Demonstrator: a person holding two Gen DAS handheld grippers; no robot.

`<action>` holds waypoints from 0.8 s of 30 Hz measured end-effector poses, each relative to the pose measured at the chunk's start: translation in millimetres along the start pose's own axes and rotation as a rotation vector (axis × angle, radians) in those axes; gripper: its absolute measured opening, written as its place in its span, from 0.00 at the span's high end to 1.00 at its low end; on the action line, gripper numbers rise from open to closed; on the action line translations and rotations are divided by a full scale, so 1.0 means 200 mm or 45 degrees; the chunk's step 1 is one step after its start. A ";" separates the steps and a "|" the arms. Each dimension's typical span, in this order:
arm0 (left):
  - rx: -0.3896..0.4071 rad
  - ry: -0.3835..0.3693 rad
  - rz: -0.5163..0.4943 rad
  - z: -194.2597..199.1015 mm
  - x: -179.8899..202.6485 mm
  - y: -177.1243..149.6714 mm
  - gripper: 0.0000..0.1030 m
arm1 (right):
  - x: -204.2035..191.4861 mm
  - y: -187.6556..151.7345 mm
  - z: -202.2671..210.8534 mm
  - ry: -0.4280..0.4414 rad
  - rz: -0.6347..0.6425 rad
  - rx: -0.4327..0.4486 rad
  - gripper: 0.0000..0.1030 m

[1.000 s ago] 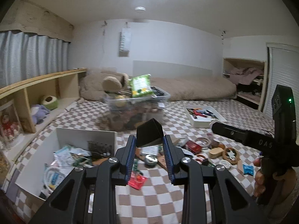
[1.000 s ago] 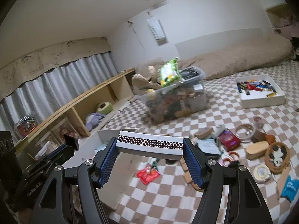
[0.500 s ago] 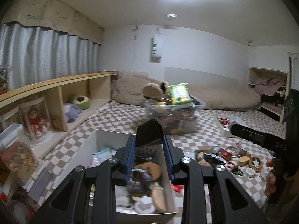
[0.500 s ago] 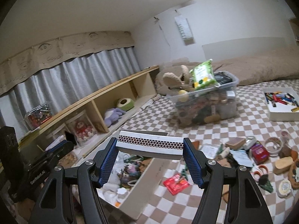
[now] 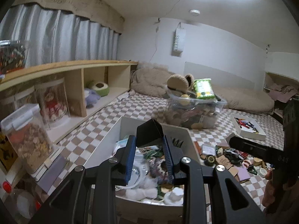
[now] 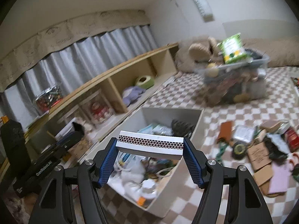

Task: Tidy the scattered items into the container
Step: 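Lower both held items into the white box and open both tools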

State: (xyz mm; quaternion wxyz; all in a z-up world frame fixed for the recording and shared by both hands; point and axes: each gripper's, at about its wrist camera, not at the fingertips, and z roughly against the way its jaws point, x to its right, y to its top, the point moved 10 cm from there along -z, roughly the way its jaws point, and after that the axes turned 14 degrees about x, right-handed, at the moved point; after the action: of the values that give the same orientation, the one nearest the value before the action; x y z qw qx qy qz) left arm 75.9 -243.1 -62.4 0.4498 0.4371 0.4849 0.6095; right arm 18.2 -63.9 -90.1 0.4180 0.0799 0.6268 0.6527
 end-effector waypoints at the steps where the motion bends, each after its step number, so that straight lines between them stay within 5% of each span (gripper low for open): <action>1: -0.009 0.001 0.005 -0.01 -0.01 -0.01 0.71 | -0.02 -0.02 -0.02 0.011 0.000 -0.015 0.33; 24: -0.124 0.077 0.070 -0.09 -0.24 -0.20 0.71 | -0.27 -0.46 -0.43 0.118 0.036 -0.388 0.33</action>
State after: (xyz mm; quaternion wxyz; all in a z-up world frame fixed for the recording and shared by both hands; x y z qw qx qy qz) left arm 74.4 -288.8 -109.4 0.4388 0.4094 0.4558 0.6574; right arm 40.0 -175.2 -166.2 0.3867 -0.0061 0.5379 0.7491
